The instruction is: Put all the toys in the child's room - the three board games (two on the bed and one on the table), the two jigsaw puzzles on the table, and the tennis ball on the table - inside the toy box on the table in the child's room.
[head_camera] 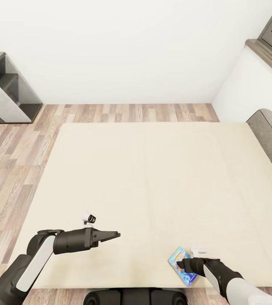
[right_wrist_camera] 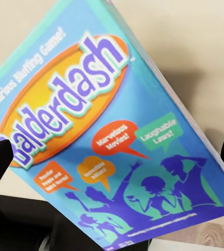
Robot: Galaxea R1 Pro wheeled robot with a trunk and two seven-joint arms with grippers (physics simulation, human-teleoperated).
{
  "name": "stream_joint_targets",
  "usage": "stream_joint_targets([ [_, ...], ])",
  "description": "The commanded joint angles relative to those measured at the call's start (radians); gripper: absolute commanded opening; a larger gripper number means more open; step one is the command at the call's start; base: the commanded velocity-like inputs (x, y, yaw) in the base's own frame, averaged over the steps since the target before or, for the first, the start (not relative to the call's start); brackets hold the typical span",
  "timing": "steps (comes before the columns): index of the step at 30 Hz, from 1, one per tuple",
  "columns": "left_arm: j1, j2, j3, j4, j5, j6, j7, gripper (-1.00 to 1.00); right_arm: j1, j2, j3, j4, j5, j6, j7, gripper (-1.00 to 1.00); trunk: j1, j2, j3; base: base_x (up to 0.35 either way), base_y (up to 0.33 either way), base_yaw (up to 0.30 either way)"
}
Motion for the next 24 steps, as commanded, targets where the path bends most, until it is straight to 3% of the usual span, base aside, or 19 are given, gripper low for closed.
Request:
stream_joint_targets([
  [1,-0.001,0.001,-0.001,0.0,0.002,0.004,-0.002,1.0,0.0,0.0,-0.002,-0.002,0.004,0.006,0.004,1.0,0.001,-0.001,-0.001,0.0,0.0,0.0],
  [13,-0.001,0.001,-0.001,0.0,0.002,0.003,-0.002,1.0,-0.002,0.005,0.001,0.0,0.009,0.007,0.008,1.0,0.001,-0.001,-0.001,0.0,0.0,0.0],
  [19,-0.001,0.001,-0.001,0.0,0.002,0.004,-0.003,1.0,-0.002,0.01,0.039,0.0,0.055,0.025,0.01,1.0,0.001,-0.001,-0.001,0.0,0.0,0.0],
  [24,-0.001,0.001,-0.001,0.0,0.002,0.003,-0.004,1.0,-0.002,0.011,0.053,0.0,0.069,0.042,0.014,1.0,0.001,-0.001,-0.001,0.0,0.0,0.0],
])
